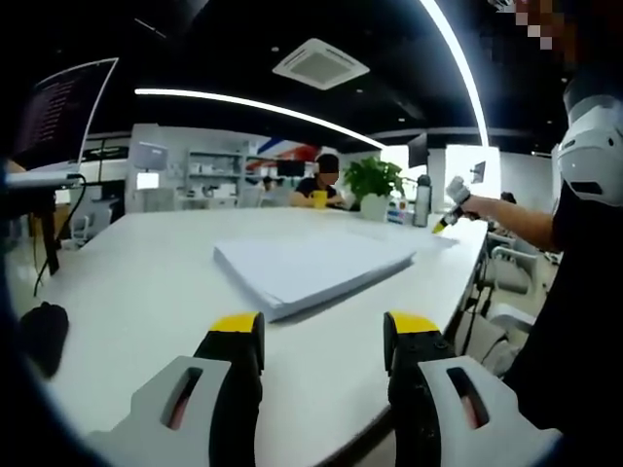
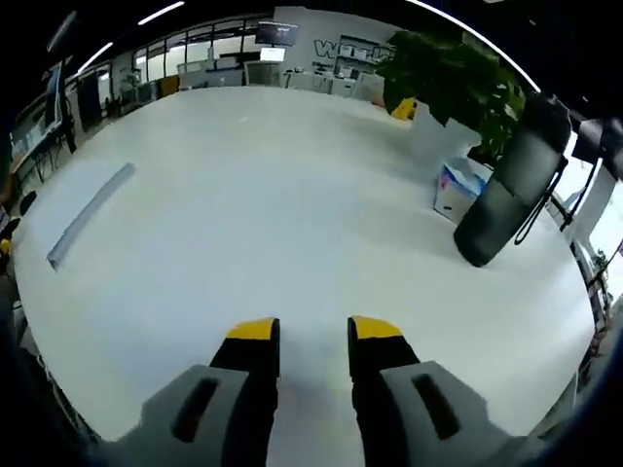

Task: Grasp the top corner of one sheet in the document stack and pull a single sheet out from the document stack, separating that one sheet from the rest and lifting it clear until the single sheet is fully removed from the stack

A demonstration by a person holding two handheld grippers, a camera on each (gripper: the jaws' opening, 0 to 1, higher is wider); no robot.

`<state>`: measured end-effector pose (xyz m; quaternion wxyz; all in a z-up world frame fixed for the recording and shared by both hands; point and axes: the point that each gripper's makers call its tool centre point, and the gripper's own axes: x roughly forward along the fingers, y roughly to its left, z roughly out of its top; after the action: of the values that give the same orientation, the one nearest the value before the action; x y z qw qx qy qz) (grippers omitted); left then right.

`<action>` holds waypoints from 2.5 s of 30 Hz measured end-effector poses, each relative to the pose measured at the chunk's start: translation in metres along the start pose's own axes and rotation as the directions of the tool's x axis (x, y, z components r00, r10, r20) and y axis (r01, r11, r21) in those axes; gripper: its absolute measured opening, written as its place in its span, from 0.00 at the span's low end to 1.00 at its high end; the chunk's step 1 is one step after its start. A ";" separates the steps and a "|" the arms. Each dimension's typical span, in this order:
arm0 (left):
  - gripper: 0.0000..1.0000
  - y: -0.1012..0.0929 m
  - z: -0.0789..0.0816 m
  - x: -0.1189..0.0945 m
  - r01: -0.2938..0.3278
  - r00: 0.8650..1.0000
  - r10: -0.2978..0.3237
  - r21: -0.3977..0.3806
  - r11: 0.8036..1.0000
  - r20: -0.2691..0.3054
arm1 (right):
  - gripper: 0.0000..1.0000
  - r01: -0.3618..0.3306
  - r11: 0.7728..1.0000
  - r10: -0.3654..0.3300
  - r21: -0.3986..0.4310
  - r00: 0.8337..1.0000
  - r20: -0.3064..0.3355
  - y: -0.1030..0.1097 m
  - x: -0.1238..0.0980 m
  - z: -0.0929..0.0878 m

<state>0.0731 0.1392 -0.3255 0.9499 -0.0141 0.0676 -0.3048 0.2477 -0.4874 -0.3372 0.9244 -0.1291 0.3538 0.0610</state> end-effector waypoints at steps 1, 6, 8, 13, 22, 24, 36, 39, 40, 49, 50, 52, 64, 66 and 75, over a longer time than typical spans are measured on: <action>0.50 -0.003 -0.001 0.001 0.008 1.000 -0.008 0.000 1.000 -0.004 | 0.33 0.011 1.000 -0.011 -0.003 1.000 0.010 -0.002 -0.003 0.002; 0.50 -0.006 -0.005 0.002 0.018 1.000 -0.017 0.001 1.000 -0.016 | 0.37 0.067 0.997 -0.063 -0.038 0.993 0.098 -0.006 -0.021 0.012; 0.50 -0.006 -0.004 0.002 0.015 1.000 -0.015 0.002 1.000 -0.011 | 0.37 0.071 0.997 -0.064 -0.043 0.988 0.141 0.000 -0.029 0.017; 0.50 -0.007 -0.003 0.003 0.015 1.000 -0.015 0.004 1.000 -0.010 | 0.38 0.081 0.994 -0.059 -0.069 0.959 0.276 0.020 -0.045 0.031; 0.50 -0.007 -0.002 0.001 0.014 1.000 -0.014 0.012 1.000 -0.016 | 0.44 -0.206 0.978 0.178 -0.036 0.732 0.658 0.108 -0.084 0.069; 0.50 -0.007 -0.003 0.001 0.011 1.000 -0.011 0.011 1.000 -0.018 | 0.44 -0.236 0.971 0.200 -0.042 0.697 0.688 0.123 -0.090 0.070; 0.50 -0.010 -0.001 0.002 0.024 1.000 -0.023 0.019 1.000 -0.016 | 0.41 -0.234 0.959 0.272 -0.158 0.614 0.741 0.194 -0.101 0.062; 0.50 -0.010 0.000 0.000 0.024 1.000 -0.024 0.021 0.999 -0.015 | 0.41 -0.300 0.942 0.301 -0.152 0.551 0.778 0.207 -0.106 0.063; 0.50 -0.011 -0.001 0.000 0.025 1.000 -0.024 0.022 0.999 -0.017 | 0.41 -0.299 0.943 0.295 -0.149 0.537 0.791 0.209 -0.107 0.062; 0.50 -0.008 -0.005 -0.003 0.012 0.999 -0.011 0.018 1.000 -0.036 | 0.38 -0.211 0.945 0.327 -0.250 0.582 0.745 0.251 -0.095 0.048; 0.50 -0.008 -0.005 -0.003 0.010 0.999 -0.010 0.018 1.000 -0.034 | 0.38 -0.206 0.942 0.335 -0.264 0.584 0.740 0.255 -0.094 0.047; 0.50 -0.009 -0.004 -0.002 0.012 1.000 -0.011 0.016 1.000 -0.027 | 0.38 -0.200 0.936 0.350 -0.288 0.588 0.729 0.266 -0.092 0.046; 0.50 -0.019 0.001 0.006 0.045 0.999 -0.045 0.025 0.999 -0.029 | 0.41 -0.304 0.858 0.512 -0.413 0.558 0.653 0.353 -0.091 0.033; 0.50 -0.019 -0.001 0.005 0.046 0.998 -0.045 0.025 0.999 -0.038 | 0.41 -0.332 0.849 0.529 -0.411 0.524 0.668 0.364 -0.094 0.032; 0.50 -0.018 -0.002 0.005 0.042 0.998 -0.041 0.024 0.999 -0.047 | 0.41 -0.219 0.881 0.470 -0.419 0.491 0.733 0.365 -0.097 0.038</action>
<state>0.0666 0.1218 -0.3268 0.9416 0.0033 0.0857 -0.3257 0.1252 -0.1291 -0.3165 0.9218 -0.1363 -0.1080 0.3466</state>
